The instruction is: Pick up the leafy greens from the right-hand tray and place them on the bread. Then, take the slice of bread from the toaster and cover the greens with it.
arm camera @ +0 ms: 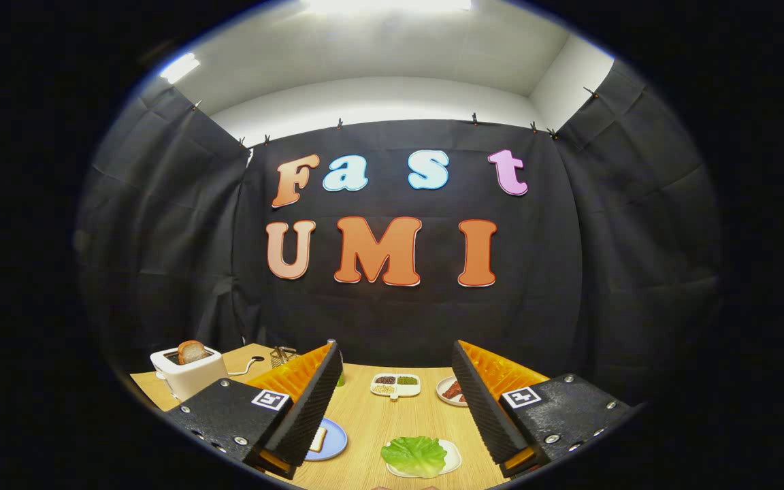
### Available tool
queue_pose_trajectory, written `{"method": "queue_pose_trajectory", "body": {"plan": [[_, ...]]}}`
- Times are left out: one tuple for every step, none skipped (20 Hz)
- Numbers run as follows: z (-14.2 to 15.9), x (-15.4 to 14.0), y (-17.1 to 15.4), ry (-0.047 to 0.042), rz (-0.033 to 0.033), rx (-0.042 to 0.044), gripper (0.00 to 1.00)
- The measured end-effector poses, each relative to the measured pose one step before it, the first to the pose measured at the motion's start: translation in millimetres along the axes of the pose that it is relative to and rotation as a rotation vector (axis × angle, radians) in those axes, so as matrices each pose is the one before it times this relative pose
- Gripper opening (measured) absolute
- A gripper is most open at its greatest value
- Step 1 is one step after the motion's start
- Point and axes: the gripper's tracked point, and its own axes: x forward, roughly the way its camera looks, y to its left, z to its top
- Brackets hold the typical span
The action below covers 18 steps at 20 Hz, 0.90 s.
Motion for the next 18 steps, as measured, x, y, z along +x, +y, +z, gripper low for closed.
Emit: {"method": "queue_pose_trajectory", "body": {"plan": [[0.45,1.25,0.95,-0.00174,0.00527,0.01036,0.98],[-2.17,0.41,0.53,0.00157,0.00247,0.0054,0.98],[-0.65,0.3,1.31,0.00138,0.00332,-0.00276,0.97],[-1.09,0.38,0.32,0.00158,-0.00037,-0.0057,0.98],[0.96,-0.33,0.57,-0.00097,0.00421,-0.00756,0.98],[0.19,-2.12,1.12,-0.00283,0.00366,-0.00586,0.97],[1.79,-0.16,-0.45,-0.00735,0.00389,-0.00382,0.98],[2.37,-0.61,-1.18,-0.00666,-0.00165,-0.00194,0.98],[2.51,-0.4,-1.61,-0.0055,-0.0036,0.00015,0.98],[0.23,0.6,-0.57,-0.00175,-0.00433,0.00298,0.98],[1.13,-0.51,0.67,-0.00118,0.00116,0.0041,0.97],[-0.37,0.99,2.35,-0.00005,0.00453,0.0014,0.98],[-0.39,-0.03,1.0,0.00147,0.0042,-0.00149,0.98],[-1.0,-1.51,0.93,0.00048,0.00643,-0.00592,0.98],[-1.4,0.04,-1.28,0.00294,-0.00106,-0.00507,0.97],[-2.43,0.95,-1.39,0.00667,-0.00147,-0.00489,0.98],[-2.31,0.69,-0.86,0.00517,-0.00045,-0.00382,0.98],[-2.7,1.65,-1.3,0.00595,0.00084,-0.0048,0.98]]}}
